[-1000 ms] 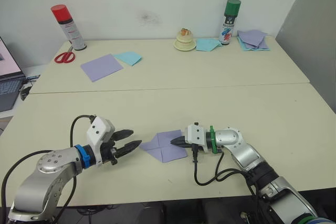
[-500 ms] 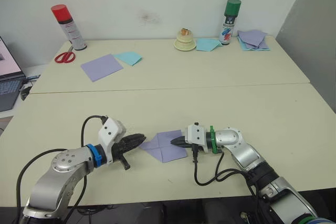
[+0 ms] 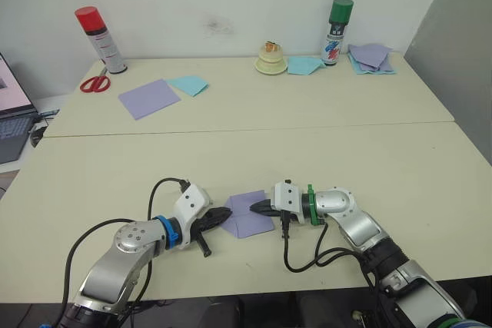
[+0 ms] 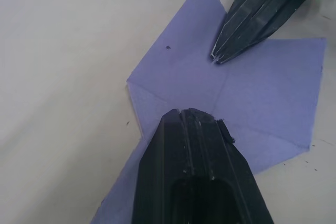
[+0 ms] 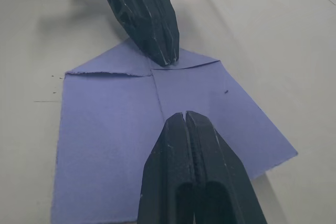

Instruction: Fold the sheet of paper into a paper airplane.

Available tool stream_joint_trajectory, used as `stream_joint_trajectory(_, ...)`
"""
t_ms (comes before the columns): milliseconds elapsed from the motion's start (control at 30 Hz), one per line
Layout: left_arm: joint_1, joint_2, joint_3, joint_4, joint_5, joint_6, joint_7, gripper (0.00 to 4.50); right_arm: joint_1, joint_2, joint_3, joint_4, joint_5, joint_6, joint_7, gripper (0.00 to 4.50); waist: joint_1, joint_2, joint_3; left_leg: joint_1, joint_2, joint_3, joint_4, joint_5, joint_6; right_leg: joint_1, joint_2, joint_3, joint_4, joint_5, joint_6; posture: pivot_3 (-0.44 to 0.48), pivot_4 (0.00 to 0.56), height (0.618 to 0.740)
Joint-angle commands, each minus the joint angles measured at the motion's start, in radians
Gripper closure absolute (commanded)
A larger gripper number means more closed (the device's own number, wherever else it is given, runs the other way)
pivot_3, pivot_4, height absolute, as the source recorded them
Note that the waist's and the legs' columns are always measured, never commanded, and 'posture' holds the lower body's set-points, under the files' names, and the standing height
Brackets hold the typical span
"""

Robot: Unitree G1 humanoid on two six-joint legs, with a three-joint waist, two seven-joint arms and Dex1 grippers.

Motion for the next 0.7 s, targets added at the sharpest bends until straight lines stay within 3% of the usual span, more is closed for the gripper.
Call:
stream_joint_trajectory(33, 0.023, 0.0, -0.027, 0.034, 0.027, -0.001, -0.005, 4.49, 0.028, -0.001, -0.018, -0.02, 0.03, 0.074, 0.007, 4.5, 0.001, 0.0, 0.0, 0.0, 0.0, 0.0, 0.0, 0.0, 0.0, 0.0, 0.0, 0.0, 0.0, 0.0, 0.0, 0.0, 0.15, 0.74)
stream_joint_trajectory(133, 0.023, 0.002, -0.026, 0.037, 0.026, -0.015, -0.01, 4.5, 0.031, 0.011, -0.079, -0.09, 0.136, 0.218, 0.022, 3.87, 0.001, 0.0, 0.0, 0.0, 0.0, 0.0, 0.0, 0.0, 0.0, 0.0, 0.0, 0.0, 0.0, 0.0, 0.0, 0.0, 0.15, 0.74)
stream_joint_trajectory(333, 0.009, 0.005, 0.055, -0.012, -0.023, -0.071, -0.01, 4.5, 0.002, -0.043, -0.224, -0.303, 0.447, 0.714, 0.071, 1.8, 0.002, 0.001, 0.002, -0.004, 0.0, -0.001, 0.0, 0.0, 0.0, -0.003, -0.001, 0.001, -0.001, 0.0, -0.001, 0.0, 0.15, 0.74)
stream_joint_trajectory(500, 0.014, 0.105, 0.21, -0.171, -0.236, 0.068, -0.109, 3.16, -0.051, -0.072, -0.24, -0.285, 0.484, 0.846, 0.048, 0.0, -0.001, -0.001, 0.004, -0.017, 0.001, -0.005, 0.003, 0.0, 0.0, -0.015, 0.0, -0.001, 0.001, 0.003, -0.005, 0.0, 0.15, 0.74)
stream_joint_trajectory(700, 0.078, 0.214, 0.338, -0.273, -0.388, 0.2, -0.167, 1.38, -0.114, -0.009, -0.208, -0.152, 0.498, 0.913, 0.066, 0.0, -0.005, 0.0, 0.006, -0.017, 0.0, -0.001, 0.002, 0.0, 0.0, -0.015, 0.0, -0.002, 0.0, 0.003, -0.005, 0.0, 0.15, 0.74)
